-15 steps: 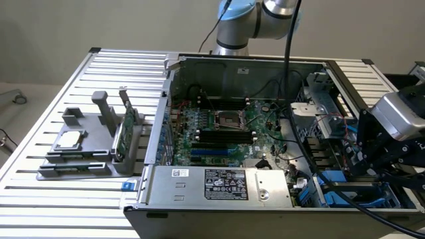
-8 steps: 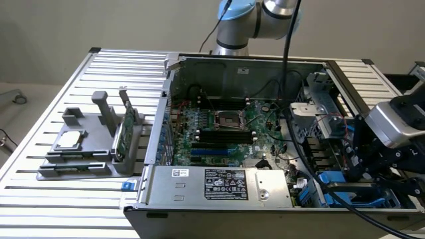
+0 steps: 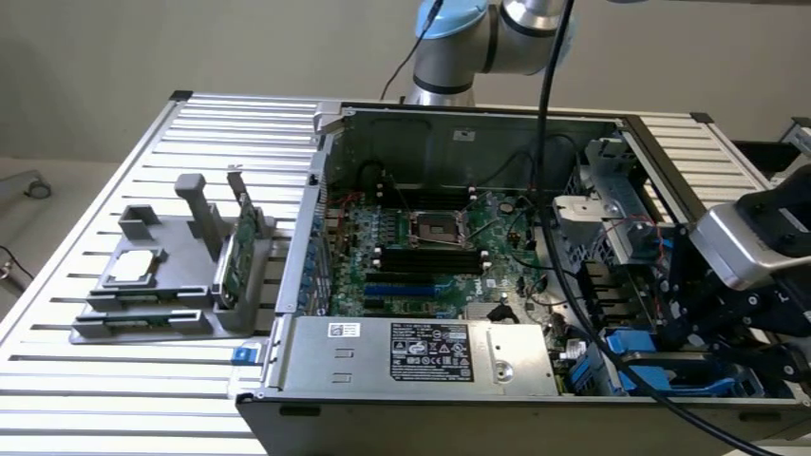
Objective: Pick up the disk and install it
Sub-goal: 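Insert the first disk wire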
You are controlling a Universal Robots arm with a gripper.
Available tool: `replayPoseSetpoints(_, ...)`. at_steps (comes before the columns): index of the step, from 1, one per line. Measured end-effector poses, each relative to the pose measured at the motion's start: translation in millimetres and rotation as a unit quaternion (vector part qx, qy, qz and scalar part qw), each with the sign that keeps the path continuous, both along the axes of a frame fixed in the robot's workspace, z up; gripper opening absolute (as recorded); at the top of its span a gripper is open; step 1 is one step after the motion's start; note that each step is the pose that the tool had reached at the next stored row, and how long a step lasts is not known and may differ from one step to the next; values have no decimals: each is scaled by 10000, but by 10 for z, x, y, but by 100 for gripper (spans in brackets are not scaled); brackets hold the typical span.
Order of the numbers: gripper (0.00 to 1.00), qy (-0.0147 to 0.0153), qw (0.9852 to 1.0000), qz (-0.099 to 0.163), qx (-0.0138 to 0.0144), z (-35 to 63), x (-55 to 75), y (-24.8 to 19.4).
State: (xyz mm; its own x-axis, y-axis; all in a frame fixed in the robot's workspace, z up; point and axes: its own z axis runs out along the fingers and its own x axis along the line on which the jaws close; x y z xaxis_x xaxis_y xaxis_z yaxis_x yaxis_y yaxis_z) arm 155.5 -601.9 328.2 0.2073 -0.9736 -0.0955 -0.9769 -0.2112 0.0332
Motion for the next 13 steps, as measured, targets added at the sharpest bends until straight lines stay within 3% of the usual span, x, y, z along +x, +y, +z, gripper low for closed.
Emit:
replayPoseSetpoints(8,11,0,10000,0,7,-1,0,0)
replayPoseSetpoints(13,11,0,10000,0,-2,158,0,0)
